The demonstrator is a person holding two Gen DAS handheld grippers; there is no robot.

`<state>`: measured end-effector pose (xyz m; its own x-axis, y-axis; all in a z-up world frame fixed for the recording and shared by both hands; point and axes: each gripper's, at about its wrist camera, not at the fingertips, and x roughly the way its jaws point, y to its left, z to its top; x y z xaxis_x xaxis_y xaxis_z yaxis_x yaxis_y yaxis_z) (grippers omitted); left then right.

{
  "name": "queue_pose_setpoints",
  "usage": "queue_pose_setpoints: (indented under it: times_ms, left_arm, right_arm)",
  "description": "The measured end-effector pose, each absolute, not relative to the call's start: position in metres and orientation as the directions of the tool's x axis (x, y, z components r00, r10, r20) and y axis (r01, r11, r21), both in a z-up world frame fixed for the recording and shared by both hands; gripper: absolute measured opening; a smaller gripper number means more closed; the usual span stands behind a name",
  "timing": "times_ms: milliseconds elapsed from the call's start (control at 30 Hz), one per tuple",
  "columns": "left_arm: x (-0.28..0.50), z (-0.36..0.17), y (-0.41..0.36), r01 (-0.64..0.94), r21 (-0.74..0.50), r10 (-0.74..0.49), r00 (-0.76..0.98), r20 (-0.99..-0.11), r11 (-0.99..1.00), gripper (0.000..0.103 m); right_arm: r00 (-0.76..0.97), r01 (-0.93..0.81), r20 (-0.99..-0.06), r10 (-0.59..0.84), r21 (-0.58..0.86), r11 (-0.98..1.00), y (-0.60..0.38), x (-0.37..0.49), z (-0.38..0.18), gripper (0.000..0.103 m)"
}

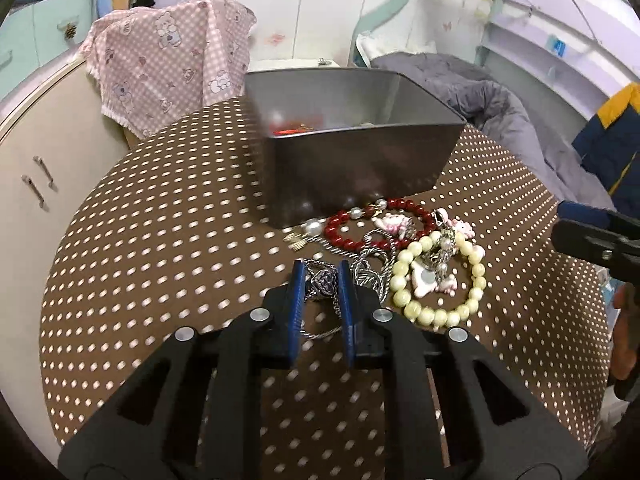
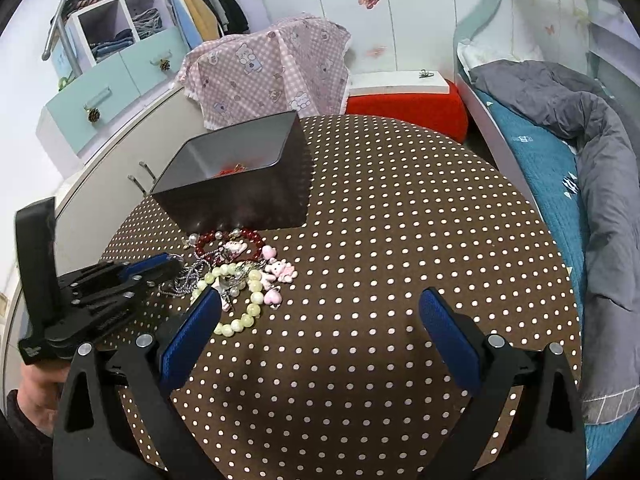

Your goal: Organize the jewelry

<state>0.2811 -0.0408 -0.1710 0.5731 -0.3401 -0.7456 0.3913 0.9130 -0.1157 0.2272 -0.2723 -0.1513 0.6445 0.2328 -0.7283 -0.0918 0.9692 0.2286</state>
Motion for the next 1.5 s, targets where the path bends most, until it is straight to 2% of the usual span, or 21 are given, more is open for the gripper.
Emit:
queue_pose_setpoints:
  times_ms: [100,200,267,333,367,433,567,700,833,1067,1333,1500]
  left_arm:
    - [0.273,-0.161,-0.026,0.367,-0.117,-0.332,0.605,-0.724,0.923,0.017]
    - [0.264,-0.153,-0.014,0.351,-0.124,-0.331,0.626,-0.707,0.928,0.017]
    - [0.261,-0.151,-0.009,0.343,-0.120,-0.324,0.634,-0.702,0.932,0.017]
    - [0.259,-0.150,-0.006,0.336,-0.123,-0.322,0.639,-0.699,0.934,0.017]
    - [0.258,-0.151,-0.004,0.333,-0.124,-0.321,0.640,-0.698,0.935,0.017]
    - [0.255,-0.152,-0.001,0.327,-0.127,-0.318,0.640,-0.699,0.937,0.017]
    - [0.254,-0.155,0.004,0.322,-0.138,-0.322,0.635,-0.702,0.937,0.017]
    - [0.253,-0.159,0.006,0.323,-0.145,-0.326,0.629,-0.706,0.935,0.017]
    - [0.250,-0.160,0.005,0.325,-0.156,-0.336,0.628,-0.702,0.933,0.017]
    - [0.244,-0.140,0.007,0.343,-0.170,-0.365,0.652,-0.665,0.924,0.017]
    - [0.237,-0.088,0.013,0.393,-0.177,-0.418,0.700,-0.579,0.902,0.017]
    - [0.233,-0.049,0.012,0.435,-0.149,-0.446,0.737,-0.508,0.888,0.017]
  right_arm:
    - [0.635,-0.118,-0.733,0.244,0.221,0.968,-0.262,0.228,-0.153,0.095]
    - [0.625,-0.171,-0.731,0.274,0.215,0.962,-0.247,0.227,-0.152,0.087]
    - [0.614,-0.221,-0.729,0.304,0.211,0.952,-0.234,0.227,-0.151,0.080]
    - [0.600,-0.273,-0.728,0.331,0.203,0.940,-0.221,0.229,-0.151,0.064]
    - [0.589,-0.304,-0.731,0.344,0.194,0.933,-0.213,0.230,-0.152,0.060]
    - [0.566,-0.343,-0.747,0.348,0.171,0.924,-0.200,0.236,-0.156,0.047]
    - [0.542,-0.366,-0.769,0.339,0.146,0.919,-0.189,0.247,-0.167,0.036]
    - [0.521,-0.373,-0.803,0.288,0.090,0.924,-0.182,0.257,-0.183,0.016]
    - [0.536,-0.386,-0.800,0.271,0.053,0.921,-0.178,0.256,-0.184,0.010]
    - [0.575,-0.405,-0.737,0.355,0.120,0.906,-0.190,0.237,-0.150,0.009]
    - [0.621,-0.410,-0.655,0.431,0.197,0.891,-0.219,0.234,-0.109,0.009]
    - [0.660,-0.417,-0.609,0.441,0.192,0.889,-0.225,0.233,-0.083,0.009]
